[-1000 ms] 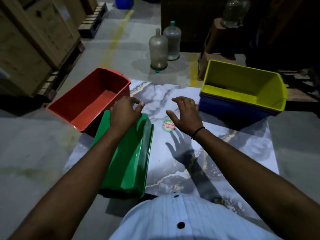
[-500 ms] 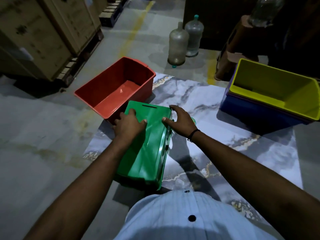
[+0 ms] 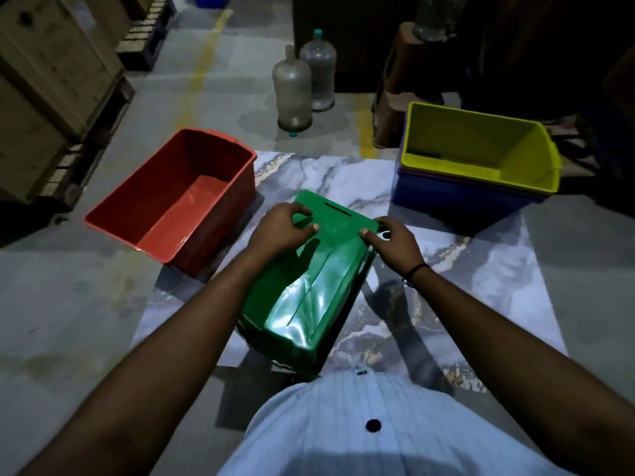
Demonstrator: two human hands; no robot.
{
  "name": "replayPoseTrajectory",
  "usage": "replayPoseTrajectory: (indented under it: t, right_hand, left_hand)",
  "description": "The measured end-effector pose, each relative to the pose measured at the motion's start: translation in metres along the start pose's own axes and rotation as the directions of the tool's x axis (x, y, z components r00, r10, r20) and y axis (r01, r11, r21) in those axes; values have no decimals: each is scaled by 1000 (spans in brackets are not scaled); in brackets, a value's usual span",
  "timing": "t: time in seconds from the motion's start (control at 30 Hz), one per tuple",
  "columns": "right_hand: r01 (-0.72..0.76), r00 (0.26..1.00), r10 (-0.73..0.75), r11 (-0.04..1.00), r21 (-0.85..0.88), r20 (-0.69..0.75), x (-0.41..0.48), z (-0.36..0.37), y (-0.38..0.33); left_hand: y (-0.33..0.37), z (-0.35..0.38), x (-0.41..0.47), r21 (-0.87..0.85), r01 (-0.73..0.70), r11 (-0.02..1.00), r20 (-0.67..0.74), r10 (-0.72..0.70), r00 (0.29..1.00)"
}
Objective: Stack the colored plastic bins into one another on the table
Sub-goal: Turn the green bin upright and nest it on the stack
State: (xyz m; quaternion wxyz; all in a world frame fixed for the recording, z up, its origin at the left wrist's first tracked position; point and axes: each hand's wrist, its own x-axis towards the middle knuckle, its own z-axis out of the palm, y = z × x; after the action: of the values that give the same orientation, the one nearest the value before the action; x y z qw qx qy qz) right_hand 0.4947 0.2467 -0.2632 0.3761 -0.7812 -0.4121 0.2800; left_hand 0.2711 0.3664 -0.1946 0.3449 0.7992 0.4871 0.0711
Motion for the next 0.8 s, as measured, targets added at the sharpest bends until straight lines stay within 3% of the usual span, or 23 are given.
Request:
replayPoseTrajectory:
  t: [0.17, 0.27, 0.37, 0.47, 0.53, 0.57, 0.63, 0.67, 0.8]
  right_hand:
    - [-148, 976, 151, 988, 32, -156, -22, -38, 37]
    - [-179, 946, 185, 983, 47, -266, -37, -53, 48]
    - [-199, 911, 211, 977, 71, -354, -45, -58, 55]
    - [-207, 903, 211, 977, 50, -375, -48, -58, 52]
    - [-229, 890, 232, 972, 57, -392, -50, -55, 46]
    - [-250, 878, 267, 964, 94, -398, -50, -54, 46]
    - [-302, 849, 361, 930, 208, -385, -48, -52, 47]
    - [-338, 833, 435, 890, 307, -343, -47, -52, 46]
    - [-443, 796, 595, 695, 566, -108, -47, -51, 57]
  left_hand:
    - [24, 15, 17, -277, -43, 960, 88, 70, 994]
    - [27, 20, 21, -307, -63, 950, 77, 91, 993]
    - [28, 21, 16, -260, -48, 964, 32, 58, 998]
    - [17, 17, 12, -128, 73, 989, -5, -74, 997]
    - [11, 12, 5, 66, 241, 968, 123, -248, 961]
    - [9, 8, -3, 130, 337, 932, 206, -358, 911]
    - [5, 6, -13, 85, 479, 874, 349, -476, 807]
    - [3, 7, -16, 39, 501, 864, 369, -479, 797]
    - [-6, 11, -14, -41, 420, 907, 255, -397, 882]
